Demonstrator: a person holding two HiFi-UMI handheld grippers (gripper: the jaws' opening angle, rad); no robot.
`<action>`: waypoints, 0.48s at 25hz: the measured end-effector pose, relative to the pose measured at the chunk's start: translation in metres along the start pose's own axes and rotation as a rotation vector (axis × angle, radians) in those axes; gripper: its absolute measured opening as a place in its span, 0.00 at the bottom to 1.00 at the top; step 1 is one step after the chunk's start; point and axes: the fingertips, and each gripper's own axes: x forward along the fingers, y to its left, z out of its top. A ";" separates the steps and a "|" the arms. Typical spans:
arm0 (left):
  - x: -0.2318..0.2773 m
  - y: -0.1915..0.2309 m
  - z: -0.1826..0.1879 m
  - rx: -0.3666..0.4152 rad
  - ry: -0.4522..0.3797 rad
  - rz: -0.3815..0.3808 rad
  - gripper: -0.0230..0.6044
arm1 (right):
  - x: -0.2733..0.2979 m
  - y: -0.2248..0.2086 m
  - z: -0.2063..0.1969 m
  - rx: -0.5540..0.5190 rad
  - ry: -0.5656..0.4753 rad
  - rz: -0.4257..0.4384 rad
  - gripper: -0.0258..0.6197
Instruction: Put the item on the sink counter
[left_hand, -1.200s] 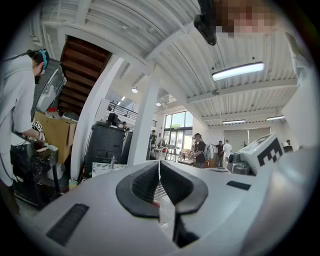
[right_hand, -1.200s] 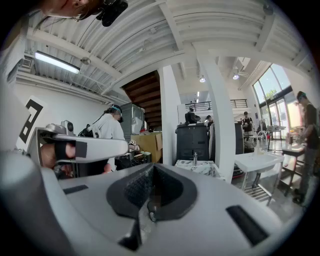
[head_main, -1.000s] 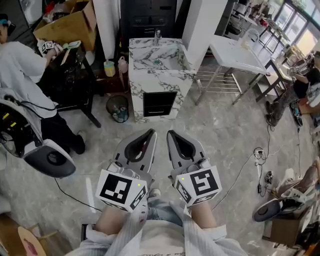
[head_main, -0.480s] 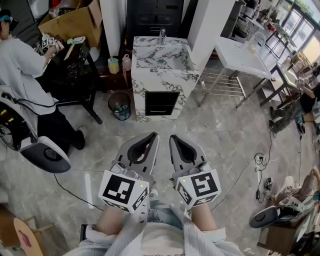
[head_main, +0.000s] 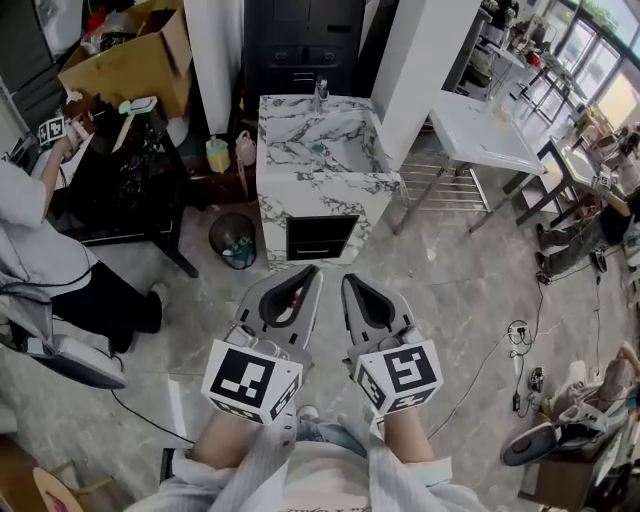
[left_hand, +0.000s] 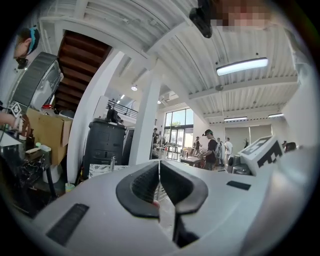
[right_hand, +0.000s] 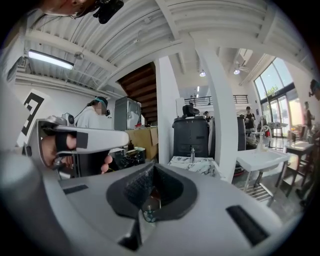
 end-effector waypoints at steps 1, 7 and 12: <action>0.009 0.008 0.002 0.005 0.003 -0.007 0.07 | 0.011 -0.006 0.003 0.001 0.002 -0.009 0.05; 0.054 0.060 0.014 0.019 0.012 -0.029 0.07 | 0.074 -0.032 0.019 0.010 0.004 -0.048 0.05; 0.080 0.099 0.016 0.014 0.022 -0.035 0.07 | 0.116 -0.047 0.025 0.025 0.017 -0.068 0.05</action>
